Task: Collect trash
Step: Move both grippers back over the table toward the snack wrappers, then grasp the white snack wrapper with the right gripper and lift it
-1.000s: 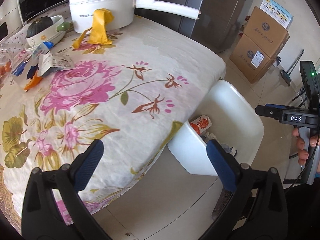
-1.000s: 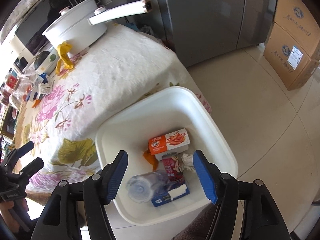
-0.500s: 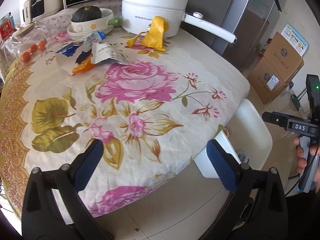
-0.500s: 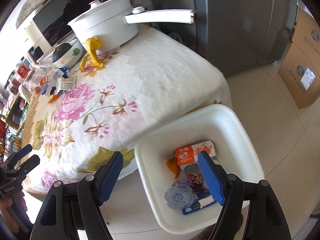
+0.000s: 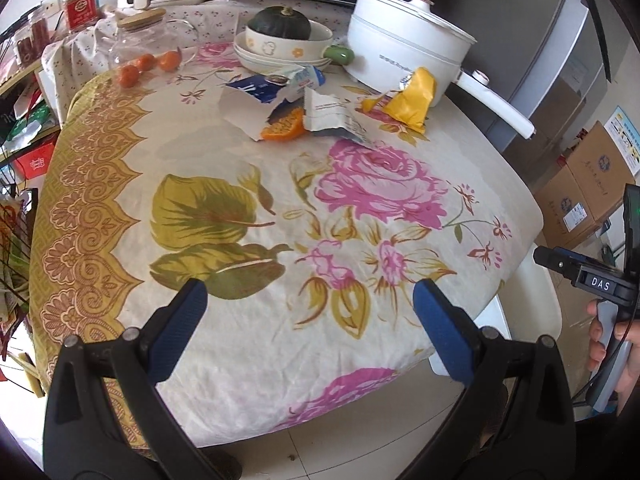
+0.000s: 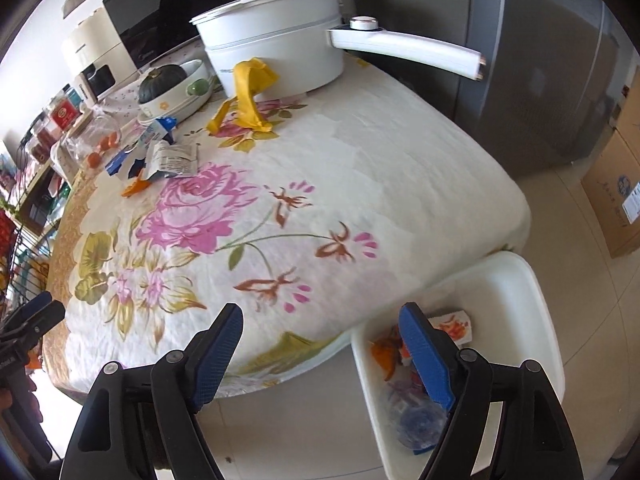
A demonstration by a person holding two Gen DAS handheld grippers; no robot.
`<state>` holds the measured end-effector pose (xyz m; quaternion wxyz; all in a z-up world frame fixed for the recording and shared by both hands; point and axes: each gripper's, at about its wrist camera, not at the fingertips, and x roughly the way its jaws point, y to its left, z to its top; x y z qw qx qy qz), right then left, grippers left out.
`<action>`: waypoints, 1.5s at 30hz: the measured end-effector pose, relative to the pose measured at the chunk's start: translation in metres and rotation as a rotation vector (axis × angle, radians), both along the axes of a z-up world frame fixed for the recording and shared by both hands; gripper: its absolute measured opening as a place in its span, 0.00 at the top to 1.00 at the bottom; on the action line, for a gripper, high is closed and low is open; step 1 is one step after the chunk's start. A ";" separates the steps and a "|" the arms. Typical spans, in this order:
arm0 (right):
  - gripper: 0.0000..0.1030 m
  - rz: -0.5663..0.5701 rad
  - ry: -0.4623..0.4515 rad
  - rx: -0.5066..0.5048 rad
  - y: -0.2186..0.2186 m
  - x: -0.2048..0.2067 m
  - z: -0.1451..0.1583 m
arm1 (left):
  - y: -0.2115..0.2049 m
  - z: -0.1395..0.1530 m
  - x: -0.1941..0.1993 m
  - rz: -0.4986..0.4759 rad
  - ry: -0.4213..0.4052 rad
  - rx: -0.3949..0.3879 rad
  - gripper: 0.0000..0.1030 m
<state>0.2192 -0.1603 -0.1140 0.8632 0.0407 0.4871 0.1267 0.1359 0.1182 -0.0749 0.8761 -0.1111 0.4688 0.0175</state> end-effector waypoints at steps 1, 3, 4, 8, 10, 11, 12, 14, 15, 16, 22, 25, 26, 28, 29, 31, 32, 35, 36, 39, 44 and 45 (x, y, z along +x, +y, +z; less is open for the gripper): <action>0.20 0.005 -0.001 0.000 0.005 0.002 0.000 | 0.006 0.000 0.001 0.015 -0.001 -0.002 0.01; 0.20 0.017 -0.004 -0.002 0.019 0.007 0.000 | 0.017 -0.001 0.003 0.046 -0.004 -0.002 0.01; 0.20 0.025 -0.004 -0.005 0.025 0.010 0.000 | 0.022 -0.001 0.005 0.060 -0.005 -0.001 0.01; 0.20 0.054 -0.005 -0.010 0.048 0.023 0.001 | 0.044 -0.006 0.013 0.116 -0.005 0.020 0.01; 0.20 0.059 -0.005 -0.001 0.058 0.031 0.001 | 0.055 -0.010 0.020 0.143 -0.006 0.022 0.01; 0.20 0.062 -0.006 0.005 0.062 0.036 0.001 | 0.060 -0.011 0.023 0.148 -0.007 0.019 0.01; 0.20 0.066 -0.007 0.007 0.068 0.041 0.001 | 0.063 -0.012 0.026 0.148 -0.004 0.020 0.01; 0.20 0.076 -0.017 0.012 0.081 0.054 0.002 | 0.071 -0.015 0.032 0.145 -0.003 0.034 0.01; 0.20 0.080 -0.026 0.017 0.088 0.060 0.002 | 0.075 -0.016 0.035 0.146 -0.005 0.045 0.01; 0.20 0.083 -0.031 0.024 0.095 0.067 0.001 | 0.079 -0.016 0.038 0.148 -0.012 0.054 0.01; 0.20 0.108 -0.017 0.101 0.139 0.108 -0.004 | 0.095 -0.022 0.057 0.140 -0.042 0.062 0.01; 0.20 0.124 -0.036 0.112 0.161 0.124 -0.005 | 0.097 -0.026 0.065 0.127 -0.052 0.077 0.01; 0.20 0.130 -0.040 0.115 0.168 0.129 -0.006 | 0.099 -0.028 0.067 0.124 -0.055 0.077 0.01; 0.20 0.139 -0.042 0.119 0.182 0.138 -0.010 | 0.101 -0.033 0.070 0.119 -0.059 0.069 0.01; 0.20 0.146 -0.041 0.122 0.189 0.142 -0.011 | 0.102 -0.035 0.071 0.118 -0.060 0.063 0.01; 0.20 0.160 -0.046 0.123 0.200 0.149 -0.013 | 0.104 -0.040 0.074 0.118 -0.059 0.056 0.01; 0.20 0.164 -0.050 0.122 0.204 0.151 -0.014 | 0.104 -0.042 0.074 0.118 -0.058 0.052 0.01; 0.20 0.173 -0.057 0.120 0.216 0.160 -0.018 | 0.107 -0.048 0.076 0.115 -0.050 0.050 0.01; 0.20 0.175 -0.056 0.115 0.219 0.162 -0.020 | 0.107 -0.049 0.077 0.114 -0.048 0.049 0.01; 0.30 0.173 -0.045 0.098 0.223 0.168 -0.028 | 0.108 -0.051 0.078 0.109 -0.044 0.047 0.01; 0.68 0.220 -0.079 0.076 0.214 0.163 -0.032 | 0.101 -0.051 0.079 0.070 -0.045 0.045 0.01; 0.75 0.235 -0.084 0.065 0.211 0.160 -0.033 | 0.098 -0.050 0.080 0.054 -0.049 0.049 0.01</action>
